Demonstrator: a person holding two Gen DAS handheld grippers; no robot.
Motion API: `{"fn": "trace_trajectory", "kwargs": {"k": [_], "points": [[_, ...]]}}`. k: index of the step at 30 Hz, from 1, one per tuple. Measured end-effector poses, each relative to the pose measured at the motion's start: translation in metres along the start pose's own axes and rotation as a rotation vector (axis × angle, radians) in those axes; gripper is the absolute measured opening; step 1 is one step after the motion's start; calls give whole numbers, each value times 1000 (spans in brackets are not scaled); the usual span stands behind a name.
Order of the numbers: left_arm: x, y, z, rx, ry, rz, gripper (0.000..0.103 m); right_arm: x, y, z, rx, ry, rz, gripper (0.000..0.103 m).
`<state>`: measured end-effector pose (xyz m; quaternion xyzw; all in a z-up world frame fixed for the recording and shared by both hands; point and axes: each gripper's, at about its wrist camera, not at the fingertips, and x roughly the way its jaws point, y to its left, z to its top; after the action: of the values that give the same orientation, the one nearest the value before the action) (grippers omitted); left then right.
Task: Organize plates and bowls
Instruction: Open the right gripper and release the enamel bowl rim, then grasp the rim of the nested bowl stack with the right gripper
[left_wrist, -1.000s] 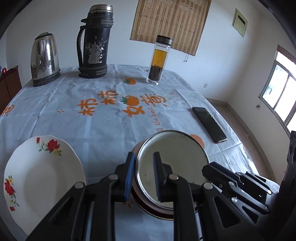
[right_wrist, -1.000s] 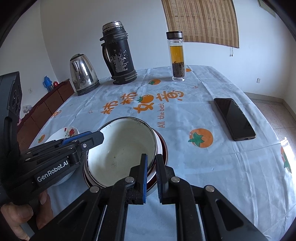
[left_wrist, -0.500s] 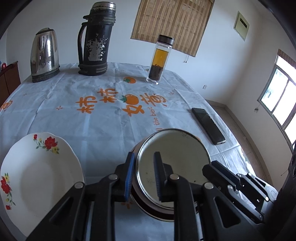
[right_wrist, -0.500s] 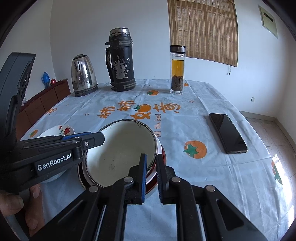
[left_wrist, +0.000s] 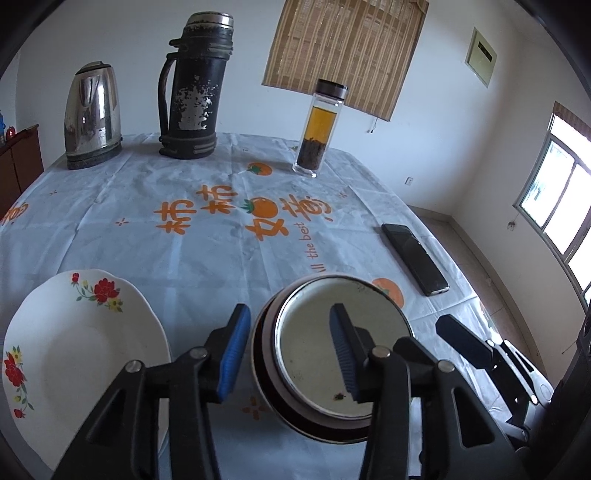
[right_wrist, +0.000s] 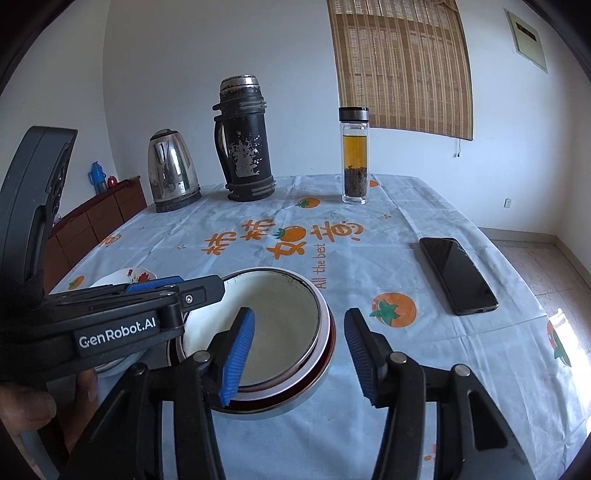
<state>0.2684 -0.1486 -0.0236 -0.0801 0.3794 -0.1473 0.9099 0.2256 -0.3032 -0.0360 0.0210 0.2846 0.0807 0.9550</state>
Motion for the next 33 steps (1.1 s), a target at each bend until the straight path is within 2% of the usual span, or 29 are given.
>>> {"fn": "trace_trajectory", "kwargs": {"k": [2, 7, 10, 23, 33], "points": [[0, 0, 0, 5, -3, 4, 53, 0, -2, 0, 9, -5, -2, 53], [3, -1, 0, 9, 8, 8, 55, 2, -9, 1, 37, 9, 4, 53], [6, 0, -1, 9, 18, 12, 59, 4, -13, 0, 59, 13, 1, 53], [15, -1, -5, 20, 42, 35, 60, 20, -21, -11, 104, -10, 8, 53], [24, -1, -8, 24, 80, 48, 60, 29, -23, -17, 114, 18, 27, 53]]}}
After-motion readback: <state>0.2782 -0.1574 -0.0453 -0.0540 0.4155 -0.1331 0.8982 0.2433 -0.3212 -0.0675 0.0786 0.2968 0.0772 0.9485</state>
